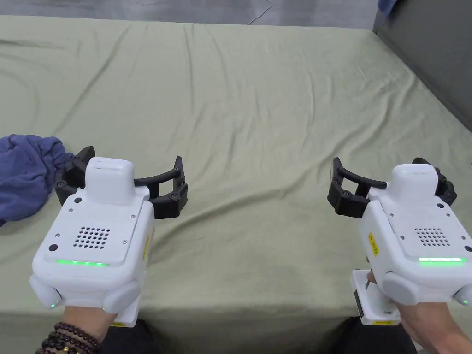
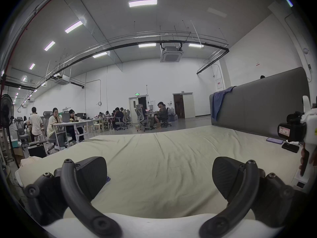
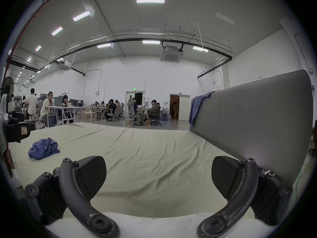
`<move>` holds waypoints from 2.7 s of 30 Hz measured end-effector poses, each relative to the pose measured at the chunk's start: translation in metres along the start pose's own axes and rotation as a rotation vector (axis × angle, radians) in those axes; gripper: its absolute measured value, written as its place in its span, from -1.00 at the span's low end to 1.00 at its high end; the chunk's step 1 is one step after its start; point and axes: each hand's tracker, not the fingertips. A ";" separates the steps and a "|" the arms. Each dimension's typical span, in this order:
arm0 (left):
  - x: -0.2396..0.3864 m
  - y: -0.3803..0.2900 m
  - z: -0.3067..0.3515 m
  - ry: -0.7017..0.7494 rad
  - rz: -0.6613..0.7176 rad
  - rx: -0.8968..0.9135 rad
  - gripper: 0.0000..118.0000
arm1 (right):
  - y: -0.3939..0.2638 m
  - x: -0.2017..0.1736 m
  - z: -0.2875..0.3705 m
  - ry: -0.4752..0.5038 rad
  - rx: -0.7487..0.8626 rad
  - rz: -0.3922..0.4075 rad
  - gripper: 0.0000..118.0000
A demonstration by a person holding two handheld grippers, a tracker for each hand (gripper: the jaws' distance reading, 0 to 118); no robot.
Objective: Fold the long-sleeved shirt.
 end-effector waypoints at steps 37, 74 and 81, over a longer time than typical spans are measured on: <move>0.000 0.001 0.002 -0.003 -0.007 0.010 1.00 | 0.003 -0.002 0.003 -0.010 0.027 0.015 1.00; -0.021 0.040 0.000 0.124 -0.051 -0.034 -1.00 | 0.031 -0.011 -0.019 0.009 -0.052 -0.016 -1.00; -0.105 0.043 0.033 0.313 -0.058 -0.075 -1.00 | 0.053 -0.095 -0.048 0.158 -0.023 -0.032 -1.00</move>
